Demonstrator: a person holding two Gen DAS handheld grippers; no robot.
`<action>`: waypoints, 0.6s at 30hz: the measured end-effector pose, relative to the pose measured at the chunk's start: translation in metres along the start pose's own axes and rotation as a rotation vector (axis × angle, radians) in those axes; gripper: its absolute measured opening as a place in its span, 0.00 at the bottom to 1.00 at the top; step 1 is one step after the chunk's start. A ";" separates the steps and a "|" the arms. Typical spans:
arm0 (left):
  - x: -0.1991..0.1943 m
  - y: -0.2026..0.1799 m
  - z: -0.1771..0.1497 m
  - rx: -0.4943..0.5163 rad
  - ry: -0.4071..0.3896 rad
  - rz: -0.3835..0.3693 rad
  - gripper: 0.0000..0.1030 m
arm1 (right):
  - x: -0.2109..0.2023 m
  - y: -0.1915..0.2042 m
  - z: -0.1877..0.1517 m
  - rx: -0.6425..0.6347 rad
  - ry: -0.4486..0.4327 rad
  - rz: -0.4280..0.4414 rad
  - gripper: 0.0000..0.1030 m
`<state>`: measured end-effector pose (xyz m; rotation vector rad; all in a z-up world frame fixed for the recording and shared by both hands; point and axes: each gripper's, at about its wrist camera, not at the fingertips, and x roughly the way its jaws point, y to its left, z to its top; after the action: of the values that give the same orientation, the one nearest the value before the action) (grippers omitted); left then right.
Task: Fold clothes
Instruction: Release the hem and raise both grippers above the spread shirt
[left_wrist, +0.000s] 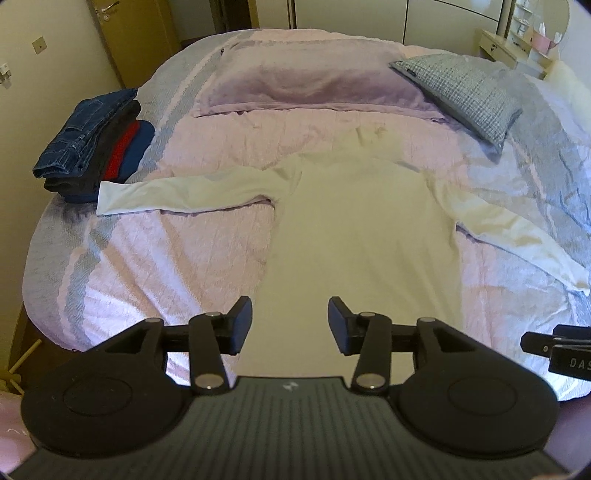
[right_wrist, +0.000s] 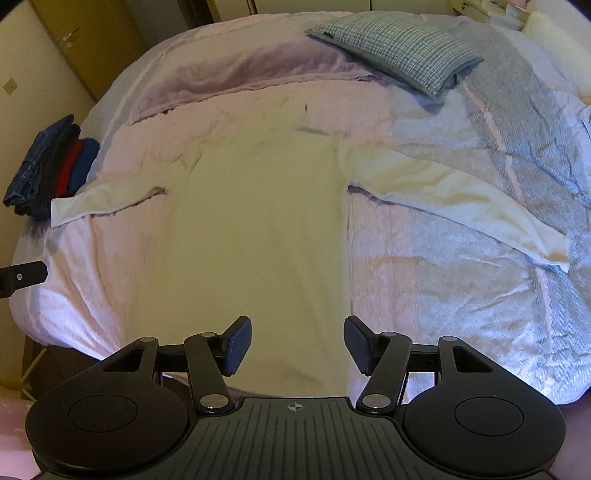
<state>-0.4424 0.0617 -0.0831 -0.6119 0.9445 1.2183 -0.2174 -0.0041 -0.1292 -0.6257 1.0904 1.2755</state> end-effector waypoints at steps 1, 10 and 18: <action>0.000 0.000 -0.001 0.003 0.003 0.001 0.41 | -0.001 0.000 -0.001 0.000 0.003 0.001 0.58; 0.001 -0.002 -0.005 0.028 0.018 0.006 0.41 | -0.002 -0.001 -0.007 0.012 0.023 -0.006 0.58; 0.001 0.001 -0.002 0.023 0.003 0.005 0.41 | -0.001 -0.001 -0.002 0.015 0.017 0.003 0.58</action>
<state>-0.4437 0.0604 -0.0847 -0.5938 0.9616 1.2097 -0.2168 -0.0069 -0.1296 -0.6247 1.1139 1.2651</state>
